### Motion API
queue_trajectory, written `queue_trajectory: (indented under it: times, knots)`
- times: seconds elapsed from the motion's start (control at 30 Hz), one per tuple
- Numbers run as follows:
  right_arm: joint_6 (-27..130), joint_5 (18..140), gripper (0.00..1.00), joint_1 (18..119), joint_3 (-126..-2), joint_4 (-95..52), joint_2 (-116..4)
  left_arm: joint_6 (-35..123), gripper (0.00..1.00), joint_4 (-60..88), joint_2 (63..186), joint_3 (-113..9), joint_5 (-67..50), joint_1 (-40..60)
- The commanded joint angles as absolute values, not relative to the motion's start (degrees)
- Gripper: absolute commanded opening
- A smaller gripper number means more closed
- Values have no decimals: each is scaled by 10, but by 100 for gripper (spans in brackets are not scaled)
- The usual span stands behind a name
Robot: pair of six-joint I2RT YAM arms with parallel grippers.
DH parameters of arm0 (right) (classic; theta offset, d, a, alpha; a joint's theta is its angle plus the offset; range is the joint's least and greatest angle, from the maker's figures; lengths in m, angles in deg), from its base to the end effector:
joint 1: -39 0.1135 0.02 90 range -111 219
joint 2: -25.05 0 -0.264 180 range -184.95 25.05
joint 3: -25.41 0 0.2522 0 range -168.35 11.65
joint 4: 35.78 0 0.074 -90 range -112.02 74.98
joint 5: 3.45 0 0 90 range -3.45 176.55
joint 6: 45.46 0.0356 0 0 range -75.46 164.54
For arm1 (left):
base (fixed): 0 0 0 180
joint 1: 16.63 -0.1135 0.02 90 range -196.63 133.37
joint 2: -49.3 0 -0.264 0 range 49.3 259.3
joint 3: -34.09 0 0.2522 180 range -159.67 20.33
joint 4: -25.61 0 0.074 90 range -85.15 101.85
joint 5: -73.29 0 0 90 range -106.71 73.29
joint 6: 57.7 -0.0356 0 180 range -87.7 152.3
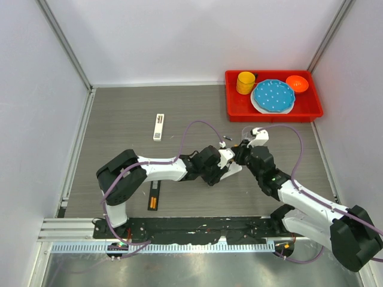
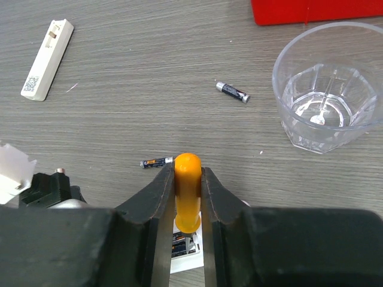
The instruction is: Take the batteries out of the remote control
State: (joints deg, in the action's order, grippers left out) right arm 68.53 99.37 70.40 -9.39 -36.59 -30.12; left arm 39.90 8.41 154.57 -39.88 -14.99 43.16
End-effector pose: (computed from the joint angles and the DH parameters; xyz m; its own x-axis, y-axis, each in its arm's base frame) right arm 0.1817 0.1017 0.2060 -0.3951 0.2233 -0.8911 -0.1849 0.9308 0.3152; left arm 0.1891 -0.3269 0.1551 -0.4891 0.5773 -0.6538 0.8163 0.5671 -0.1099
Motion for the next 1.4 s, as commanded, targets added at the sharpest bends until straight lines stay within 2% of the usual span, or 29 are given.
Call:
queue_trajectory:
  times: [0.0,0.5,1.37]
  knots:
    - [664,1082,1,735,-97,-356,-307,410,25,32,1572,-390,-150,436]
    - [732,1119,1,735,-29,-477,-277,410,21,31,1572,-392,-147,436]
    - [705,1123,1,735,-22,-511,-316,408,20,27,1578,-396,-149,436]
